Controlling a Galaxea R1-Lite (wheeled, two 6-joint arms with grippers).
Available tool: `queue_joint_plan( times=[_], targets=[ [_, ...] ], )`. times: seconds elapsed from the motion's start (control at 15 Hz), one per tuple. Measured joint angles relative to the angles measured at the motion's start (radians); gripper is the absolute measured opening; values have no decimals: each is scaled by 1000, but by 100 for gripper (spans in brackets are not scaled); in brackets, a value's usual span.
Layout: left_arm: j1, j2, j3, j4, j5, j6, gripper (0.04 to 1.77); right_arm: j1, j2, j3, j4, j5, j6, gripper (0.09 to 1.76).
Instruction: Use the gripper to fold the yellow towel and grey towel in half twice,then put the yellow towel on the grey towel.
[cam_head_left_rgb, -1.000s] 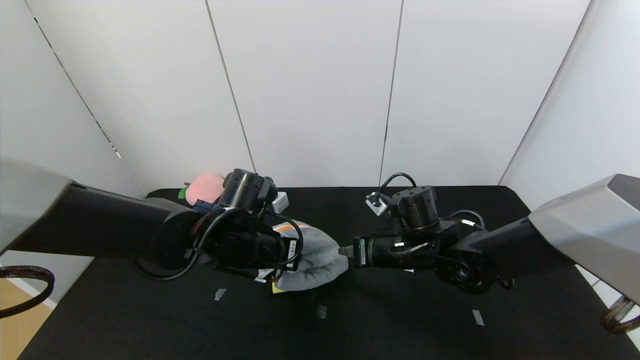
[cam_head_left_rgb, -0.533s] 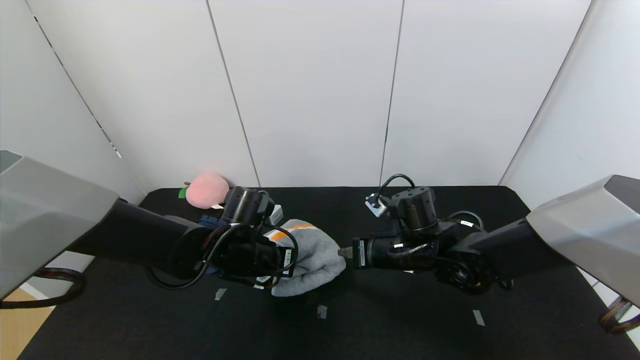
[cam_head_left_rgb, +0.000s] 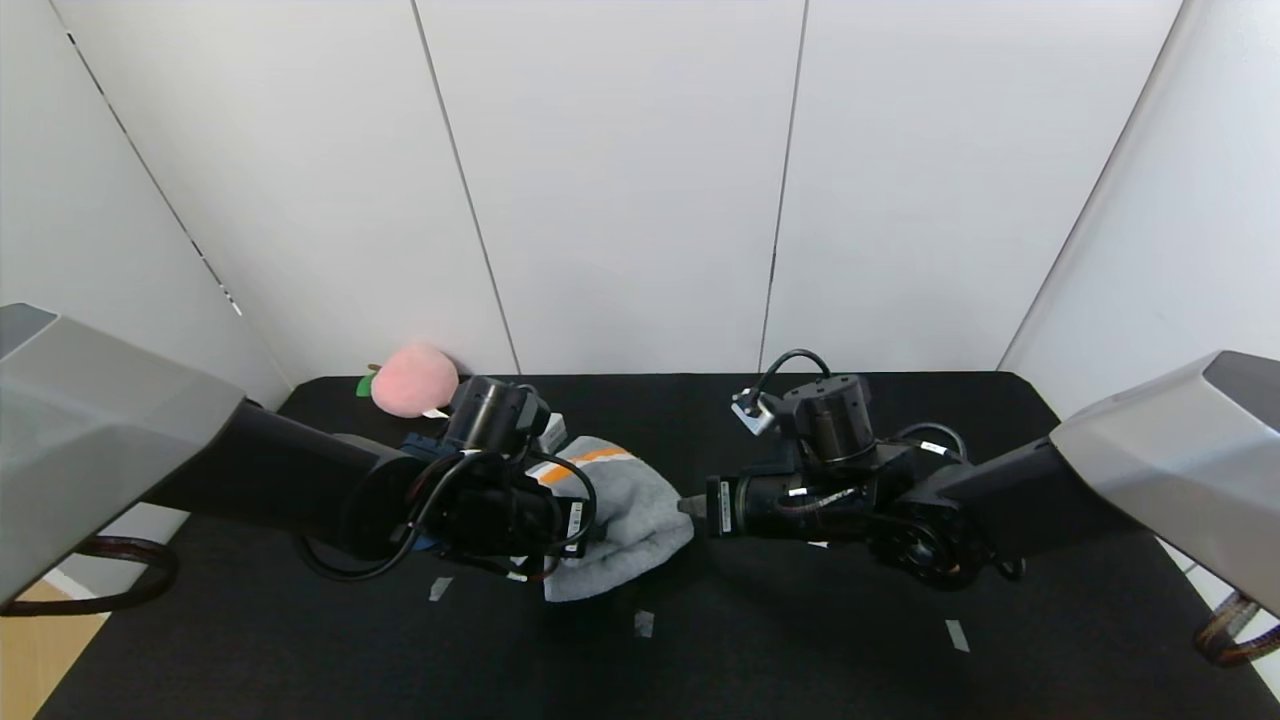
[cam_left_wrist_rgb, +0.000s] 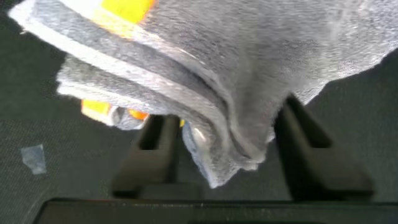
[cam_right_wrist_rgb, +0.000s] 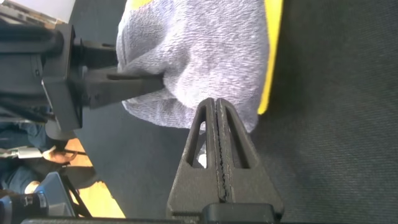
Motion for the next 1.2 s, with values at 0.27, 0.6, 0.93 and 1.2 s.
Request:
queue_joint_plan(
  times=[0.27,0.6,0.93,1.2],
  targets=[
    [0,-33,10,14,1,7,130,-1,-1,2,1,0,2,12],
    [-1,-140,54,20,1,21,149,0,-24,21,6,0,3,12],
    [-11,-255,122,21,36,49,159,0,-84,66,11,-2,2,12],
    [-40,-355,190,21,116,78,164,-1,-167,123,93,-27,-3,12]
  ],
)
